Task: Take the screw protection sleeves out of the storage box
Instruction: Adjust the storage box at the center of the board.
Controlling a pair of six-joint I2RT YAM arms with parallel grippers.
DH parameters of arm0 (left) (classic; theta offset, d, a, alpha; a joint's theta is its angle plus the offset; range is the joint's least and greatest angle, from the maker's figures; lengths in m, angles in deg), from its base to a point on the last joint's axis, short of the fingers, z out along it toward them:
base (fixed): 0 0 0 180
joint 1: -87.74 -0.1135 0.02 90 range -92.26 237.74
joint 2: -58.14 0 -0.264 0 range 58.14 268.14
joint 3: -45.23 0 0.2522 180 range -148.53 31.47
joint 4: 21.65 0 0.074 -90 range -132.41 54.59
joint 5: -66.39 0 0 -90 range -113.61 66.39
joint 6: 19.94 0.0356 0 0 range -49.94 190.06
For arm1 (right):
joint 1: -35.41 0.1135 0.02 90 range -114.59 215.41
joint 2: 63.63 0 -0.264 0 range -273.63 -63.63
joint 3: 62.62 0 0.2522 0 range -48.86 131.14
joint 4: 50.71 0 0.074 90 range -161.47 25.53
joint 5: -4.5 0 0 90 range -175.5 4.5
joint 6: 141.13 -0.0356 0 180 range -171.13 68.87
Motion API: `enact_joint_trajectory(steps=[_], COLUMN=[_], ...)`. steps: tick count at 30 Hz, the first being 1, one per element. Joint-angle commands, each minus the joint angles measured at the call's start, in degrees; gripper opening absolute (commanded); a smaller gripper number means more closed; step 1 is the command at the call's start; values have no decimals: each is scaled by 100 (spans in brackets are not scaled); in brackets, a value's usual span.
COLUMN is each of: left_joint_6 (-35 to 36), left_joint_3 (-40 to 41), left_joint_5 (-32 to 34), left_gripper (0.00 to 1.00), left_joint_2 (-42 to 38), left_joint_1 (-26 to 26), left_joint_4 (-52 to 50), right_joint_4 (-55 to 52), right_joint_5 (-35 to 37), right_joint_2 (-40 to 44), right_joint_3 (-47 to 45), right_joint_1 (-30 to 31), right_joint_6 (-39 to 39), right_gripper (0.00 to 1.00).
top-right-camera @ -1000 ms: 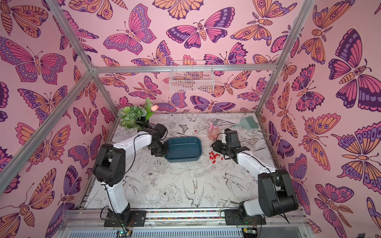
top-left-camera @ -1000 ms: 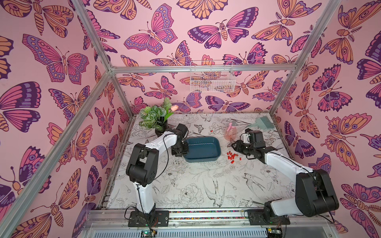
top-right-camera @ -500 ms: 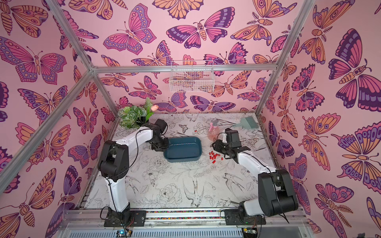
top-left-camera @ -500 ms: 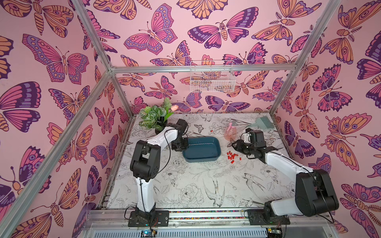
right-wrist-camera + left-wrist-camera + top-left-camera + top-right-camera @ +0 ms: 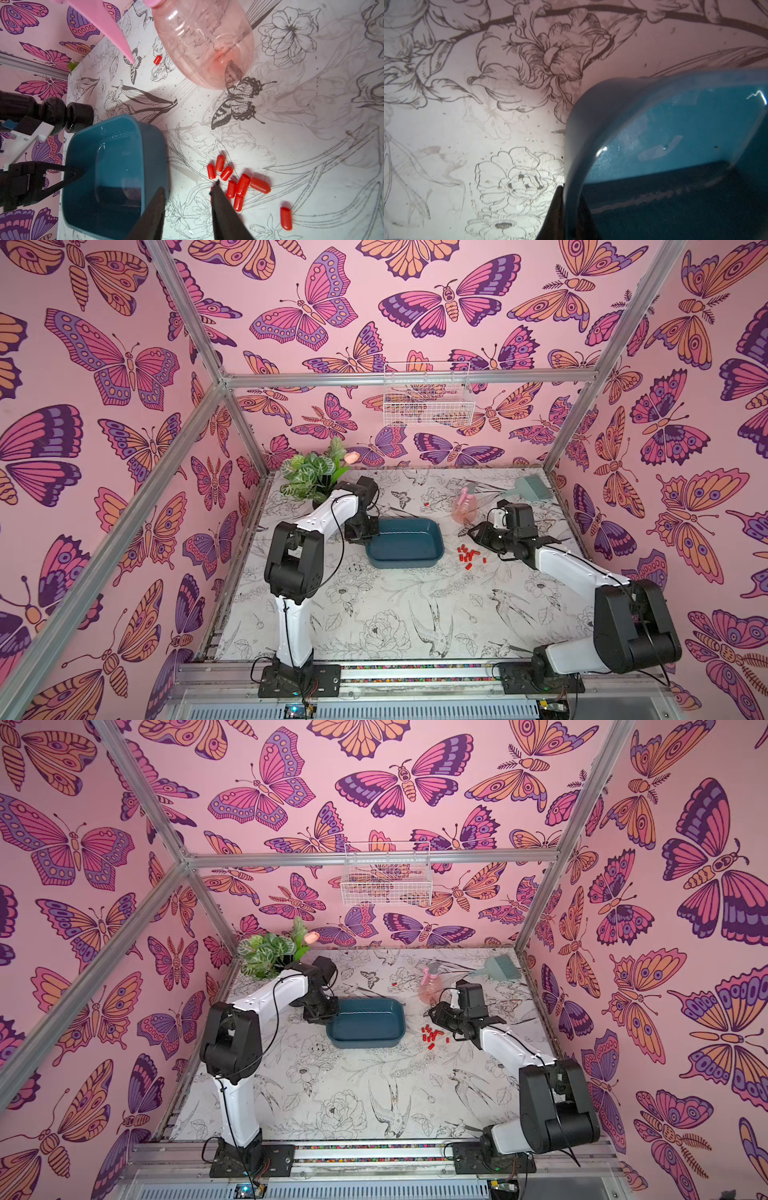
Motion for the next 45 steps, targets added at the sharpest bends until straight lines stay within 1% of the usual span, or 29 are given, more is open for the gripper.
enact_joint_trajectory(steps=[1,5,8,11,14,18,22,30,40,42,45], left_joint_6=[235,362,473,576,681,780,755,607,178,106,74], left_joint_3=[-306,-580,-826,-1069,-1311,-1248,-1032,-836,132,323,520], left_joint_5=[-313,-1194,-1539,-1732,-1732,-1685,-1309,-383,571,692,780], left_gripper=[0,0,0,0,1,1,1,0,0,1,5], left_joint_2=[241,466,589,696,834,984,1010,718,-24,-139,-285], left_joint_1=[-64,-183,-214,-240,-236,-247,-238,-251,-243,-241,-225], left_joint_4=[-970,-1394,-1700,-2004,-2307,-2400,-2324,-1945,-421,-126,272], right_joint_4=[128,171,182,200,207,203,203,191,143,135,121], right_joint_5=[-112,-147,-158,-163,-157,-164,-165,-187,-248,-239,-236], right_joint_2=[-3,32,41,53,58,58,58,5,-82,-90,-98], right_joint_3=[-111,-162,-181,-198,-208,-208,-208,-173,-112,-103,-94], right_joint_1=[-82,-100,-112,-105,-116,-119,-120,-120,-119,-122,-120], right_joint_6=[-99,-130,-144,-160,-161,-161,-161,-166,-161,-162,-166], right_gripper=[41,41,41,41,41,41,41,41,41,41,41])
